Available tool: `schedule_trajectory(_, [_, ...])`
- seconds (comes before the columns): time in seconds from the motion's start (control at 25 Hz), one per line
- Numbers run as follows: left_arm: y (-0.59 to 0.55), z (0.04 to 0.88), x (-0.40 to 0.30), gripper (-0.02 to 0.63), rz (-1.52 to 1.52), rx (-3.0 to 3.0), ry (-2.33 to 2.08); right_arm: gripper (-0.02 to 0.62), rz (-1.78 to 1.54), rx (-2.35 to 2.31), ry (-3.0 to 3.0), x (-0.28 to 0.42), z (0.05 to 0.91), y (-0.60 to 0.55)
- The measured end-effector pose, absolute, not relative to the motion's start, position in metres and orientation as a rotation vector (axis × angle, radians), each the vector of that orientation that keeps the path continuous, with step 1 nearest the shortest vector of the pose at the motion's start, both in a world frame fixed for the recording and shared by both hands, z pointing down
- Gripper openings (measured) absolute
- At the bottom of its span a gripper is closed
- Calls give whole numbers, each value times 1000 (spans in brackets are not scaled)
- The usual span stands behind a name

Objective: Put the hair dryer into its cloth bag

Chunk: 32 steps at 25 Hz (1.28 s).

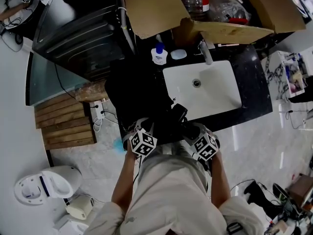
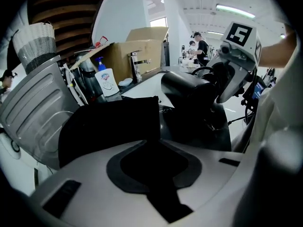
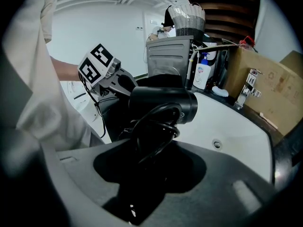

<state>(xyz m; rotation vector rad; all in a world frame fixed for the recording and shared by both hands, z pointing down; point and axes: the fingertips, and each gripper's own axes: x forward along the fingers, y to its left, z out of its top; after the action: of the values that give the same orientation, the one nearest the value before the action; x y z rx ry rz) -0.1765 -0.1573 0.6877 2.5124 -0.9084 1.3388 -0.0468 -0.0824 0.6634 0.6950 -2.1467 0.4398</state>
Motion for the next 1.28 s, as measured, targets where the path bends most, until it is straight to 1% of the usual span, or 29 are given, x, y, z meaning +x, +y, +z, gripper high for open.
schedule_trajectory(0.08, [-157, 689, -176, 58, 1358, 2521, -902, 189, 437, 696, -2149, -47, 664, -82])
schedule_trajectory(0.12, [-157, 689, -175, 35, 1365, 2528, -901, 189, 435, 696, -2150, -47, 664, -82])
schedule_trajectory(0.2, [-156, 687, -175, 15, 1346, 2535, -905, 189, 434, 695, -2154, -48, 664, -81])
schedule_trajectory(0.48, [-159, 657, -173, 11, 1105, 2522, -906, 189, 437, 688, -2157, -49, 663, -78])
schedule_trajectory(0.8, [-170, 619, -178, 9, 933, 2532, -983, 189, 430, 676, -2176, -53, 658, -75])
schedule_trajectory(1.28, [-178, 591, -173, 9, 832, 2551, -1030, 189, 423, 553, -2224, -85, 657, -77])
